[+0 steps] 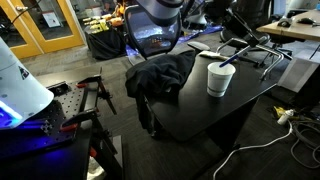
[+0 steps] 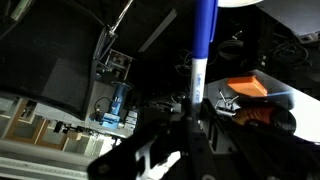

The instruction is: Put the blue pen inside the white cup

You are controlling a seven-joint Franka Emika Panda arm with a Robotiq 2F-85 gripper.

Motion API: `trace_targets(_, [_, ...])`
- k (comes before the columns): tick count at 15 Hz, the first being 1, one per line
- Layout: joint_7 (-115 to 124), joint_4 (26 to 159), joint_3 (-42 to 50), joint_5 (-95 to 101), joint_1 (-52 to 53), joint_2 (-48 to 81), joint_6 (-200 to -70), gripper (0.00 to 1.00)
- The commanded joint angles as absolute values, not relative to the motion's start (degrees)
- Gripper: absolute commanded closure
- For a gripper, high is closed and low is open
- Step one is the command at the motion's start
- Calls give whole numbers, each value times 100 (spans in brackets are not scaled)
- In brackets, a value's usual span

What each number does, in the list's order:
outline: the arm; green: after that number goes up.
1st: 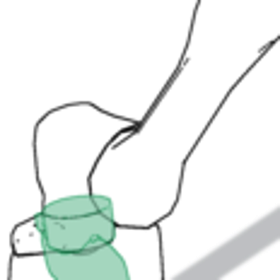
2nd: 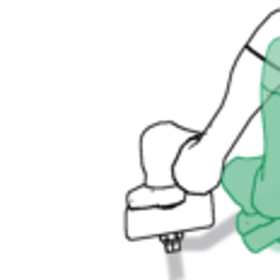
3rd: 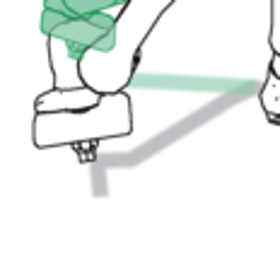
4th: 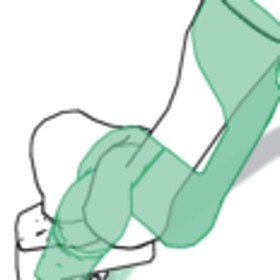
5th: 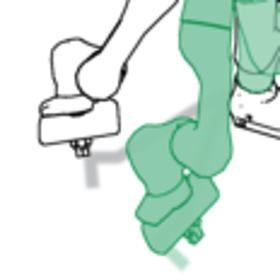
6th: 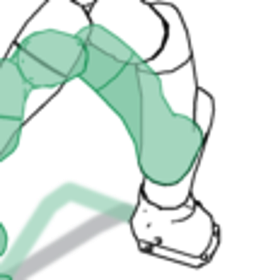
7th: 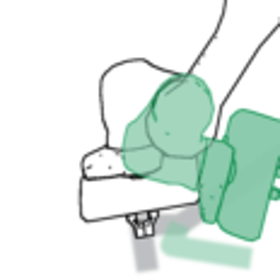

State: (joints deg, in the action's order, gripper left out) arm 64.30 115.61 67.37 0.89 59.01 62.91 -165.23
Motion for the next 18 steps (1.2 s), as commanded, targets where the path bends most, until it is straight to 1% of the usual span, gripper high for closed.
trace_targets(1, [6269, 11364, 6554, -12, 5667, 6301, -16570, 97])
trace_targets(15, [6366, 11440, 6315, 21, 5744, 6331, -16522, 97])
trace_targets(16, [6369, 11457, 6328, 27, 5771, 6339, -16521, 62])
trace_targets(17, [6368, 11470, 6333, 28, 5786, 6337, -16529, 60])
trace_targets(18, [6370, 11491, 6355, 27, 5815, 6325, -16534, 55])
